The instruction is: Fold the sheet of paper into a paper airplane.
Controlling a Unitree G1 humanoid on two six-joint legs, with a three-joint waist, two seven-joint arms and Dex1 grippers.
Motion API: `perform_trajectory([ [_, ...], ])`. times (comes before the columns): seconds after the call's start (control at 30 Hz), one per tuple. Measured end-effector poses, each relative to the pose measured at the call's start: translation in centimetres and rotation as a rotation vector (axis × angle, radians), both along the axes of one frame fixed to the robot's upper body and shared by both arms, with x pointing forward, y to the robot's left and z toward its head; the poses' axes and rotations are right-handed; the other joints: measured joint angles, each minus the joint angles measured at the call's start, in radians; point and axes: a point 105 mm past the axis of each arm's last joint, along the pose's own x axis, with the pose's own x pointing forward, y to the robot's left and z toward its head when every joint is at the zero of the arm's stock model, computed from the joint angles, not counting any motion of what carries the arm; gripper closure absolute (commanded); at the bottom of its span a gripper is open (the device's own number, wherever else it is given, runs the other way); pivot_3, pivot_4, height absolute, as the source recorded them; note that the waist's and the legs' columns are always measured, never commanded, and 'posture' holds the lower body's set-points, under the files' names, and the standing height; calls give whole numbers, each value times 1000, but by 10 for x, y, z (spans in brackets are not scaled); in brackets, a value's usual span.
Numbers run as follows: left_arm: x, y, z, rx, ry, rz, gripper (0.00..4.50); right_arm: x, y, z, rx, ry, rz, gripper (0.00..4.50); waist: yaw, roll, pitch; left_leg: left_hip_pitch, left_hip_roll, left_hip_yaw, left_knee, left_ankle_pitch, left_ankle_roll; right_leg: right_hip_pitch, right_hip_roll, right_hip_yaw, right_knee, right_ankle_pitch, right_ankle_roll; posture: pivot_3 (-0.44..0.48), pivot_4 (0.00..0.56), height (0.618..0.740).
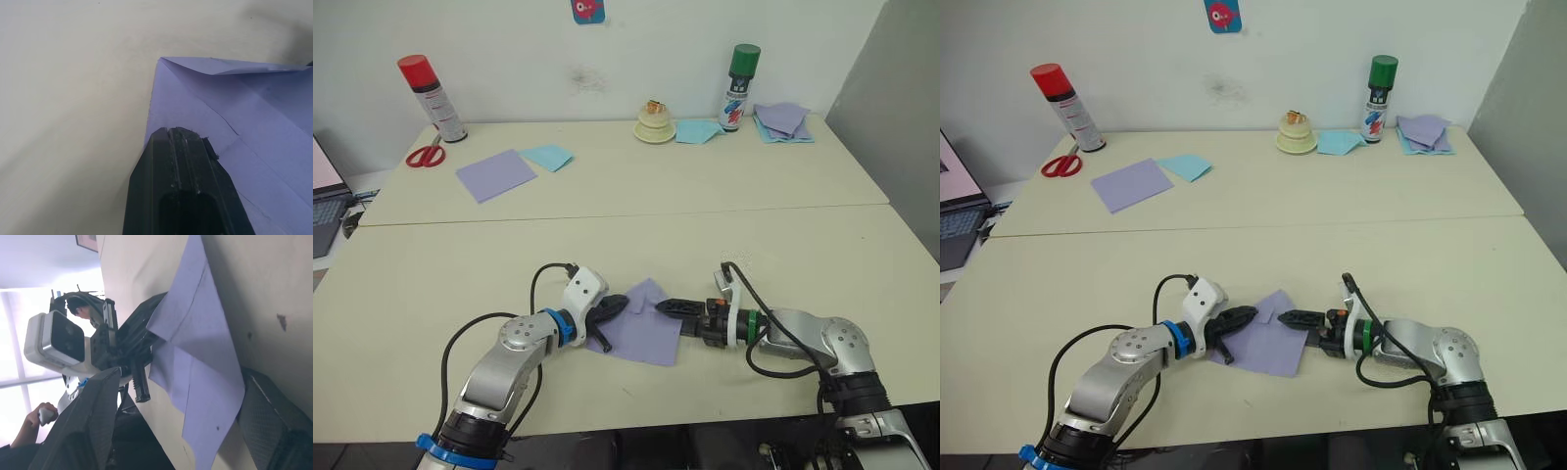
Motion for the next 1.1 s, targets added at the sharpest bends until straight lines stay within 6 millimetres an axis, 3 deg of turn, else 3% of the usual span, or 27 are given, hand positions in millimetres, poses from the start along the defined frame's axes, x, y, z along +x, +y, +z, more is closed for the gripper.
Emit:
perform_trajectory([
  [0.2,0,0,-1,0,3,1,4500,6,6,1,4,10,-35,1031,0,0,0,0,0,-1,0,0,0,0,0,0,0,0,0,0,150,740],
  [0.3,1,0,-1,0,3,0,4500,9,6,2,-11,12,-54,1871,0,0,0,0,0,-1,0,0,0,0,0,0,0,0,0,0,150,740],
  [0.53,1,0,-1,1,3,-1,4500,12,7,-2,-54,11,-58,4455,0,0,0,0,0,-1,0,0,0,0,0,0,0,0,0,0,150,740],
  [0.87,6,1,8,-37,34,-2,4500,15,4,-2,-123,-64,-17,4455,1,1,0,0,0,0,0,0,0,0,0,-1,0,0,0,0,150,740],
  [1.1,8,-15,35,-60,25,-119,4500,21,1,2,-206,-167,44,4455,1,0,1,-2,-1,1,0,0,0,-1,-1,-1,-1,1,-2,0,150,740],
])
